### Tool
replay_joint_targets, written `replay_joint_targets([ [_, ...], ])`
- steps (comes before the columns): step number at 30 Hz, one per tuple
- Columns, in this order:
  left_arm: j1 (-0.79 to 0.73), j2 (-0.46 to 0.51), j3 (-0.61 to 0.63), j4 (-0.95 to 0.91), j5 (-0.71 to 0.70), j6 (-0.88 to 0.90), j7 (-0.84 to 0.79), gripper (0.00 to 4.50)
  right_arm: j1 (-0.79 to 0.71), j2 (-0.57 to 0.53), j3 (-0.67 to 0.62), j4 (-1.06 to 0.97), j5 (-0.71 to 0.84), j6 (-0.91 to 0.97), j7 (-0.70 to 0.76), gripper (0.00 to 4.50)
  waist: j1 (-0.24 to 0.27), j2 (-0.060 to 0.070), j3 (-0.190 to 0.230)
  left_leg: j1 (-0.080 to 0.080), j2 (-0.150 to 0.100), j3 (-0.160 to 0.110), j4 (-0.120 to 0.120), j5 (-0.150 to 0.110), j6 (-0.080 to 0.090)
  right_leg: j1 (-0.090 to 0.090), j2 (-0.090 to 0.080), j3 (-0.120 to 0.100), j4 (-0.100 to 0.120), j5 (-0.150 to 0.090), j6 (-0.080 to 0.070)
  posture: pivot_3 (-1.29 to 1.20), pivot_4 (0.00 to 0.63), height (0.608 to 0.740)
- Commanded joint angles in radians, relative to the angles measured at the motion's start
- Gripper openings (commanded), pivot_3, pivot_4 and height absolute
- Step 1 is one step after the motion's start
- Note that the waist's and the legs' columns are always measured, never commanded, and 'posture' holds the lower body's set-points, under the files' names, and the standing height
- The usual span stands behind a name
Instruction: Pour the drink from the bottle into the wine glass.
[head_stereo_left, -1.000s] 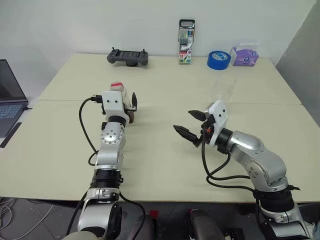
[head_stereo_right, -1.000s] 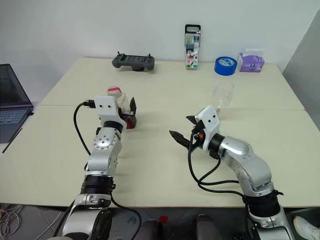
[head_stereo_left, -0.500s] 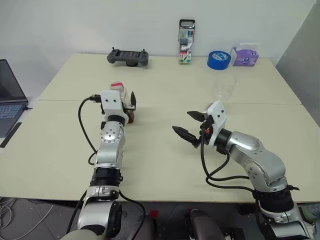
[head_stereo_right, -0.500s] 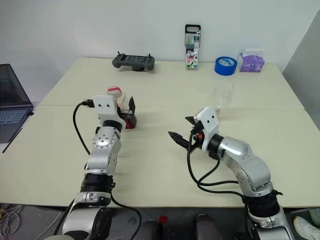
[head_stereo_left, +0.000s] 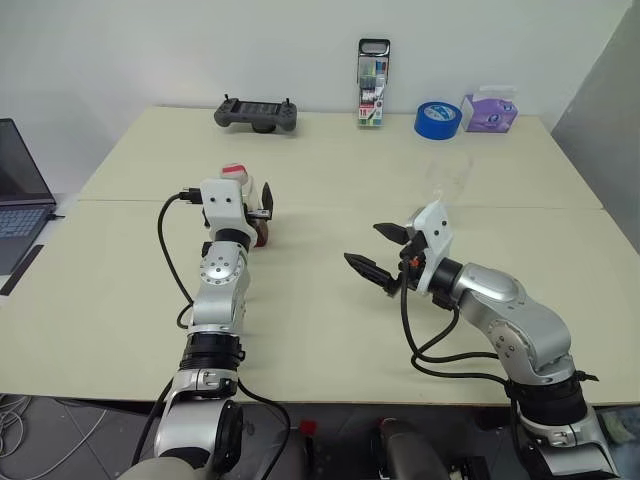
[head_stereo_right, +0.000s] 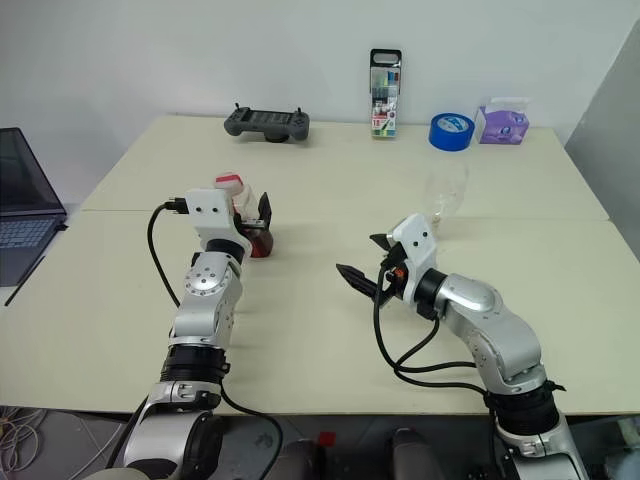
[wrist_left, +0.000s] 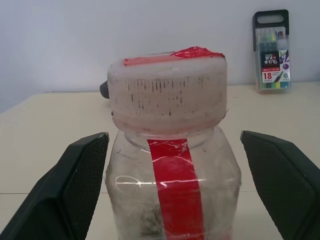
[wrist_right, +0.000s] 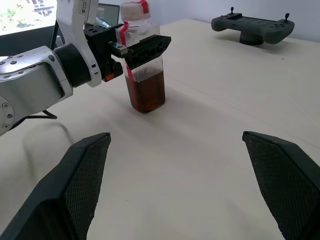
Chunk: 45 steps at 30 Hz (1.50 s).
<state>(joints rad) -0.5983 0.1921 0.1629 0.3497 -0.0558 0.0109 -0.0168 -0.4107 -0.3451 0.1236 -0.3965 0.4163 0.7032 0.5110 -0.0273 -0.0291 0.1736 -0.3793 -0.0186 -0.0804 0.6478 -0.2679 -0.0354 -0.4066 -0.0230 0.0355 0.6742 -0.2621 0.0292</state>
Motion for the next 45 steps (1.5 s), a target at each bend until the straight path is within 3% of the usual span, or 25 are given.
replay_joint_targets([
  [1, -0.013, 0.006, 0.001, -0.032, -0.008, -0.023, -0.011, 3.9, -0.005, -0.001, 0.0, -0.044, 0.003, -0.009, 0.002, 4.5, 0.0, 0.0, 0.0, 0.0, 0.0, 0.0, 0.0, 0.0, 0.0, 0.0, 0.0, 0.0, 0.0, 0.0, 0.0, 0.0, 0.15, 0.74],
  [6, -0.008, 0.009, 0.003, -0.032, -0.002, -0.026, -0.005, 2.37, 0.0, -0.004, 0.001, -0.048, 0.001, -0.008, 0.001, 4.5, 0.0, 0.0, 0.0, 0.0, 0.0, 0.0, 0.0, 0.0, 0.0, 0.0, 0.0, 0.0, 0.0, 0.0, 0.0, 0.0, 0.15, 0.74],
  [8, -0.007, 0.012, 0.005, -0.029, -0.001, -0.027, -0.005, 1.98, -0.005, 0.001, 0.0, -0.048, 0.004, -0.007, -0.002, 4.5, 0.0, 0.0, 0.0, 0.0, 0.0, 0.0, 0.0, 0.0, 0.0, 0.0, 0.0, 0.0, 0.0, 0.0, 0.0, 0.0, 0.15, 0.74],
  [13, -0.008, 0.03, 0.014, -0.025, -0.006, -0.031, -0.014, 1.98, -0.037, 0.024, -0.041, -0.061, 0.05, 0.018, -0.02, 4.5, -0.001, 0.0, 0.0, 0.0, 0.0, 0.0, 0.0, 0.0, 0.0, 0.0, 0.0, 0.0, 0.0, 0.0, 0.0, 0.0, 0.15, 0.74],
  [17, -0.002, 0.016, -0.006, -0.099, -0.157, 0.031, -0.215, 1.98, -0.134, 0.065, -0.125, -0.052, 0.085, 0.07, -0.11, 4.5, -0.001, 0.0, 0.0, -0.001, 0.0, 0.0, 0.0, 0.0, 0.0, -0.002, 0.0, 0.0, 0.002, 0.0, 0.0, 0.0, 0.15, 0.74],
  [20, 0.061, 0.029, -0.081, -0.265, -0.281, 0.148, -0.414, 1.98, -0.248, 0.081, -0.177, -0.043, 0.139, 0.199, -0.177, 4.5, -0.002, 0.0, 0.0, -0.003, -0.001, 0.001, 0.001, 0.0, -0.001, -0.003, -0.001, 0.0, 0.002, 0.0, 0.0, 0.0, 0.15, 0.74],
  [25, 0.153, 0.099, -0.172, -0.424, -0.287, 0.229, -0.546, 1.98, -0.31, 0.049, -0.157, -0.063, 0.191, 0.408, -0.203, 4.5, -0.003, 0.0, 0.0, -0.004, 0.0, 0.0, 0.0, 0.0, -0.001, -0.004, -0.001, 0.002, 0.0, 0.0, 0.0, 0.0, 0.15, 0.74],
  [29, 0.173, 0.119, -0.203, -0.466, -0.264, 0.213, -0.571, 1.98, -0.323, 0.075, -0.171, -0.07, 0.221, 0.485, -0.237, 4.5, -0.005, 0.0, 0.0, -0.003, 0.002, 0.0, 0.0, 0.0, 0.0, -0.004, -0.001, 0.002, 0.003, 0.0, 0.0, 0.0, 0.15, 0.74],
  [45, 0.192, 0.079, -0.26, -0.497, -0.217, 0.187, -0.576, 1.98, -0.272, 0.144, -0.065, -0.087, 0.152, 0.414, -0.286, 4.5, -0.005, 0.001, 0.0, -0.003, 0.001, 0.001, 0.0, 0.0, 0.0, -0.004, 0.001, 0.002, 0.003, 0.0, 0.0, 0.0, 0.15, 0.74],
])
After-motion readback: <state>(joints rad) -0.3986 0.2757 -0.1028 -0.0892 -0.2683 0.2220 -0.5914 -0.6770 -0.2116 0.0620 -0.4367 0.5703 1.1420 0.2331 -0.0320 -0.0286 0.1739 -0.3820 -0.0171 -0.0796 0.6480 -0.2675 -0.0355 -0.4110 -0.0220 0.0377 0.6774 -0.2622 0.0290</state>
